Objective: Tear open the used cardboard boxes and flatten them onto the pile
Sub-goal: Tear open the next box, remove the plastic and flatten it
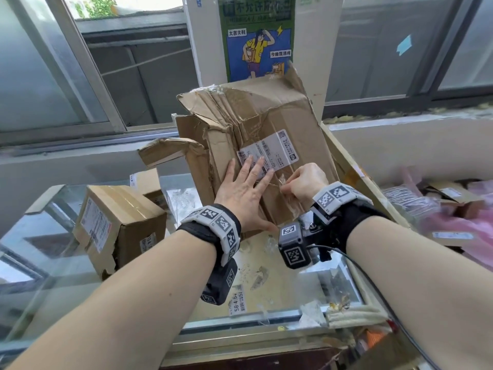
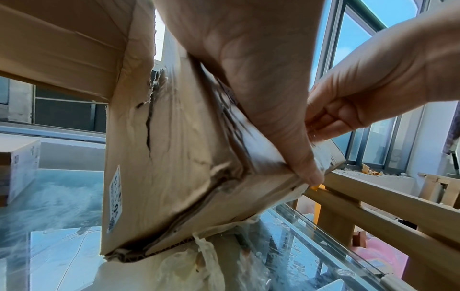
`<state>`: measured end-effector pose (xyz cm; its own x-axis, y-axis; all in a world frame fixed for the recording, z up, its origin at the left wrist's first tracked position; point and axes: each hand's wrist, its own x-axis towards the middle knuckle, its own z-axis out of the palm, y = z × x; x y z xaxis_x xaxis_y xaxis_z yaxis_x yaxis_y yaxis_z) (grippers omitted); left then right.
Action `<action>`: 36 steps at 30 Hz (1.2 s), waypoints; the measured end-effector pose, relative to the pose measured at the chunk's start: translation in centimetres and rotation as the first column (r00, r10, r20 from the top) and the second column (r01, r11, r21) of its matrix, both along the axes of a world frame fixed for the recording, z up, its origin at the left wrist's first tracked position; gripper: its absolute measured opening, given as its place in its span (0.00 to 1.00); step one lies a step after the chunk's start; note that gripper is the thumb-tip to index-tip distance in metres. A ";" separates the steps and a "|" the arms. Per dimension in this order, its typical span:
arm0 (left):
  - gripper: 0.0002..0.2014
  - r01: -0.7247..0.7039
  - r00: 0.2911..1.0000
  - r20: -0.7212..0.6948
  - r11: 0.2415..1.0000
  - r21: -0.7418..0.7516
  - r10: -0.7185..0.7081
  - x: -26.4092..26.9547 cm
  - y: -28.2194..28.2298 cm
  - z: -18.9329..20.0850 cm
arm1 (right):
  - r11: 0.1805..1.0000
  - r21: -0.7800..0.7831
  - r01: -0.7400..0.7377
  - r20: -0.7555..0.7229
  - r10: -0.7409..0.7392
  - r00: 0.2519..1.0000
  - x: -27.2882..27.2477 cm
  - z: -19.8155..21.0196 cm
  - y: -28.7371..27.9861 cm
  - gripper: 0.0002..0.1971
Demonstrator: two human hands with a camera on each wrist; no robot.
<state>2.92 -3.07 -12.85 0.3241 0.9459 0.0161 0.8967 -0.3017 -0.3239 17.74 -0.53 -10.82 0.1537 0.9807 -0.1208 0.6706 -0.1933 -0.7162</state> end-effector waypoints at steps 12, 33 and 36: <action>0.63 0.123 0.992 -0.044 0.992 0.017 -0.122 0.7 2.1 -0.5 | 0.996 -0.063 0.069 -0.259 -0.083 0.962 1.6 -1.0 -0.3 0.06; 0.63 0.079 0.997 -0.008 0.997 0.024 -0.079 2.5 1.5 -1.2 | 0.999 0.046 -0.022 0.161 0.014 0.987 2.2 -0.9 -0.6 0.10; 0.62 0.068 0.997 0.032 0.997 0.025 -0.069 3.9 1.4 -0.9 | 0.992 0.108 -0.071 0.323 0.032 0.946 3.2 -0.5 -0.4 0.09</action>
